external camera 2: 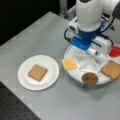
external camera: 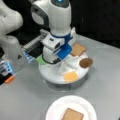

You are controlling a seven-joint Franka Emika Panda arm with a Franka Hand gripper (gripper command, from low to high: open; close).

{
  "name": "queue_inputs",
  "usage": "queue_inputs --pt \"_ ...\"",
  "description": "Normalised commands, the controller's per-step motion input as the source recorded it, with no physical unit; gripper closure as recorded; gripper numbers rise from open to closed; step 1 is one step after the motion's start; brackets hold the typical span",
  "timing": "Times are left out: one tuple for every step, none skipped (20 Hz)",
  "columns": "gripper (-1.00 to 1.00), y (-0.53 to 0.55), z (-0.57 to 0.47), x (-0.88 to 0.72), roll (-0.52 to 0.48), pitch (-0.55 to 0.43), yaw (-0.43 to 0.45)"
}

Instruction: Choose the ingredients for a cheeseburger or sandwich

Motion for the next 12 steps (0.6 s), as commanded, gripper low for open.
queue_inputs --pt "-1.0 0.08 -0.16 -0.06 -0.171 -0.077 0.222" --pt "-1.0 0.08 -0.14 -0.05 -0.161 -0.092 0.213" --pt "-1.0 0.08 -0.14 -0.05 -0.154 -0.095 0.204" --pt "-1.0 0.07 -0.14 -0.04 -0.148 -0.104 0.192" --pt "-1.0 0.06 -0.15 -0.02 -0.145 -0.111 0.179" --pt "-1.0 0.05 -0.16 -0.01 -0.142 -0.116 0.165" --pt "-1.0 0.05 -0.18 0.01 -0.141 -0.122 0.151" --pt "-1.0 0.06 -0.21 0.02 -0.138 -0.13 0.141" --pt "-1.0 0.06 -0.22 0.04 -0.133 -0.127 0.132" --pt "-1.0 0.07 -0.23 0.05 -0.125 -0.121 0.126" --pt "-1.0 0.08 -0.22 0.06 -0.117 -0.11 0.124" --pt "-1.0 0.08 -0.2 0.06 -0.11 -0.096 0.12"
